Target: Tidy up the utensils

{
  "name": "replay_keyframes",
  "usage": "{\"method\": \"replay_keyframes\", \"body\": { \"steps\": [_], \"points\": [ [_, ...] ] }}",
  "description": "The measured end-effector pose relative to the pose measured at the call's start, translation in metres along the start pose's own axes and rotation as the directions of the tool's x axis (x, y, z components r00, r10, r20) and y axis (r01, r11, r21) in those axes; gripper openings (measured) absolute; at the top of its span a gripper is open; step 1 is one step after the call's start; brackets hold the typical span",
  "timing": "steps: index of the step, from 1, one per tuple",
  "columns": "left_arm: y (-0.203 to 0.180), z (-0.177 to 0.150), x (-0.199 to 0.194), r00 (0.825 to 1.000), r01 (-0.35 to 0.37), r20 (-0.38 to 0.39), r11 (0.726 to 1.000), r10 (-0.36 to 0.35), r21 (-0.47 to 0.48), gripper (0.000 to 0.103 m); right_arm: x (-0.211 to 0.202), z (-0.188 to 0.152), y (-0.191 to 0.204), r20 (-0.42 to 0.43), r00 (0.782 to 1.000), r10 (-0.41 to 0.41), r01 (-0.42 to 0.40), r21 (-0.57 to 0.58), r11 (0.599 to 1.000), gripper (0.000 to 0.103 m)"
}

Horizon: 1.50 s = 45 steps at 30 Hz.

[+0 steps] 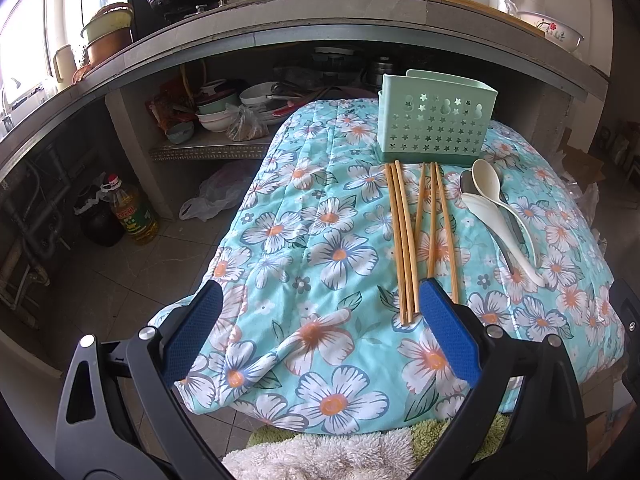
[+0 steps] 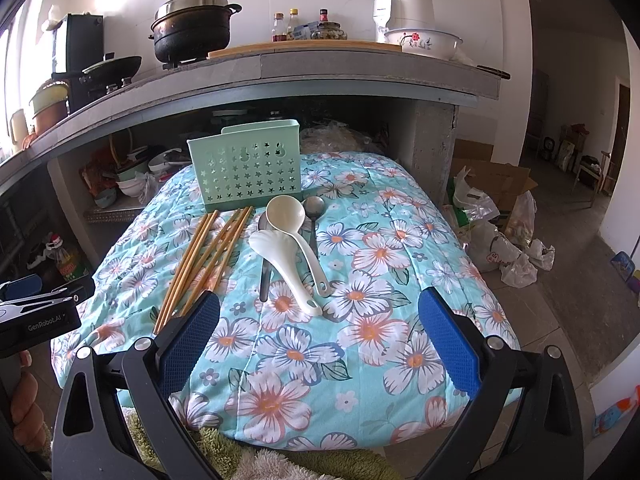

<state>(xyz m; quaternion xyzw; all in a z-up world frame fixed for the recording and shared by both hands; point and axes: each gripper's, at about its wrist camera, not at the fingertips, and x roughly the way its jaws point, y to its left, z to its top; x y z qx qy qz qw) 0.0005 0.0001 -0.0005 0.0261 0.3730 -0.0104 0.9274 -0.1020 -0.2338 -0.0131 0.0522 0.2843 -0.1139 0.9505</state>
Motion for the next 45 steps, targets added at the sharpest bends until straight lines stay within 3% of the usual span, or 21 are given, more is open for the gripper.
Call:
{"method": "replay_keyframes", "body": {
  "steps": [45],
  "points": [
    [0.0002,-0.0003,-0.0001,1.000,-0.003,-0.006,1.000,0.003,0.003,0.095,0.0025,-0.0030,-0.0002,-0.005,1.000,0.002,-0.002,0.001,1.000,0.097]
  ]
}}
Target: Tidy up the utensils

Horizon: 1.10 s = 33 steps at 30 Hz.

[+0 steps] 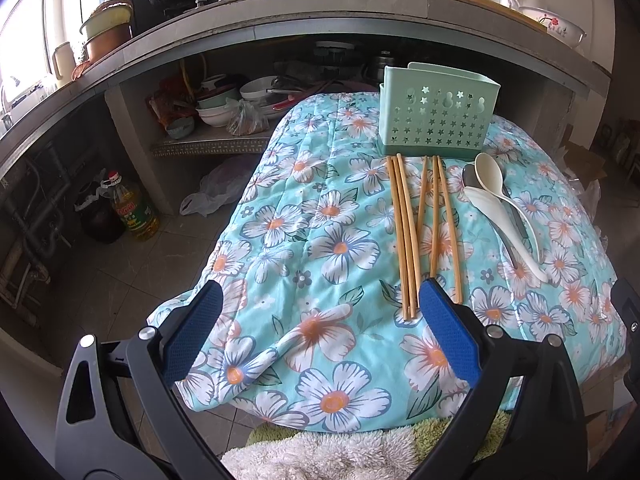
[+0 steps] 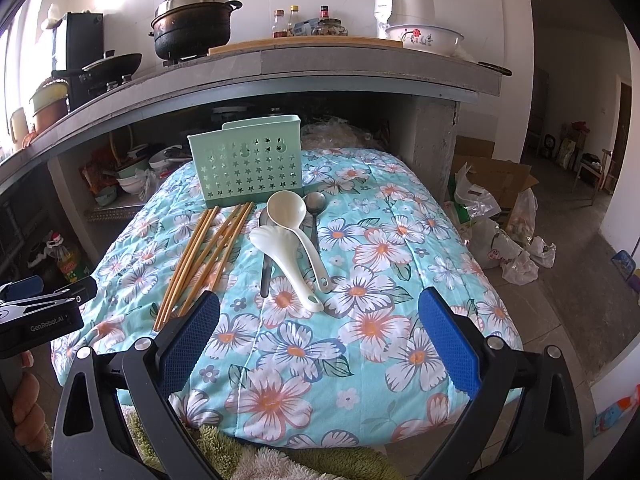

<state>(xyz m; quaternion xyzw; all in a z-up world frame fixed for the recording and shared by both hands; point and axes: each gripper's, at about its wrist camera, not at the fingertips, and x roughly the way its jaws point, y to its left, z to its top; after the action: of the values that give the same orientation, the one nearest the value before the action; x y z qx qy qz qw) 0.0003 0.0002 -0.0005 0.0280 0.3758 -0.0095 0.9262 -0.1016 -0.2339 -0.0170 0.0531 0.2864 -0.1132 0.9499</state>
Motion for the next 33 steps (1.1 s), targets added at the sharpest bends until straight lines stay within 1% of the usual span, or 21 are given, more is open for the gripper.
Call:
{"method": "replay_keyframes", "body": {
  "steps": [5,9,11,15,18,22,26,28,30,31,33],
  "points": [
    [0.001,0.000,0.000,1.000,-0.001,-0.002,1.000,0.001,0.001,0.095,0.000,0.002,0.000,0.002,1.000,-0.004,0.004,0.000,1.000,0.097],
    [0.001,-0.001,0.011,1.000,-0.005,-0.011,1.000,0.005,0.021,0.095,0.004,0.006,0.000,0.019,1.000,-0.017,0.017,-0.023,1.000,0.097],
    [0.001,-0.001,0.019,1.000,-0.013,-0.011,0.999,0.013,0.031,0.095,0.018,0.009,-0.002,0.027,0.999,-0.028,0.029,-0.039,0.999,0.097],
    [-0.004,0.009,0.028,1.000,-0.021,-0.019,0.998,0.023,0.056,0.095,0.031,0.024,-0.002,0.022,0.998,-0.051,0.053,-0.056,0.997,0.097],
    [-0.005,0.022,0.033,1.000,-0.012,-0.025,0.998,0.013,0.056,0.095,0.038,0.032,0.003,0.021,0.998,-0.060,0.062,-0.080,0.995,0.097],
    [-0.005,0.033,0.039,0.999,0.035,-0.032,0.999,-0.034,0.036,0.095,0.045,0.037,0.005,0.005,0.999,-0.040,0.040,-0.105,0.994,0.097],
    [-0.012,0.044,0.057,0.993,0.101,-0.069,0.994,-0.098,0.038,0.095,0.055,0.035,0.002,-0.010,1.000,-0.024,0.023,-0.122,0.992,0.097],
    [-0.017,0.049,0.066,0.985,0.156,-0.080,0.987,-0.152,0.049,0.095,0.062,0.035,-0.004,-0.024,1.000,0.009,-0.011,-0.107,0.994,0.097],
    [-0.021,0.053,0.073,0.969,0.239,-0.075,0.970,-0.234,0.052,0.095,0.070,0.035,-0.012,-0.032,0.999,0.023,-0.026,-0.089,0.996,0.097],
    [-0.021,0.054,0.075,0.955,0.290,-0.073,0.956,-0.287,0.043,0.095,0.073,0.036,-0.014,-0.032,0.999,0.020,-0.022,-0.086,0.996,0.097],
    [-0.023,0.059,0.082,0.920,0.389,-0.063,0.921,-0.388,0.007,0.095,0.081,0.037,-0.018,-0.030,0.999,0.014,-0.016,-0.088,0.996,0.097]
  ]
}}
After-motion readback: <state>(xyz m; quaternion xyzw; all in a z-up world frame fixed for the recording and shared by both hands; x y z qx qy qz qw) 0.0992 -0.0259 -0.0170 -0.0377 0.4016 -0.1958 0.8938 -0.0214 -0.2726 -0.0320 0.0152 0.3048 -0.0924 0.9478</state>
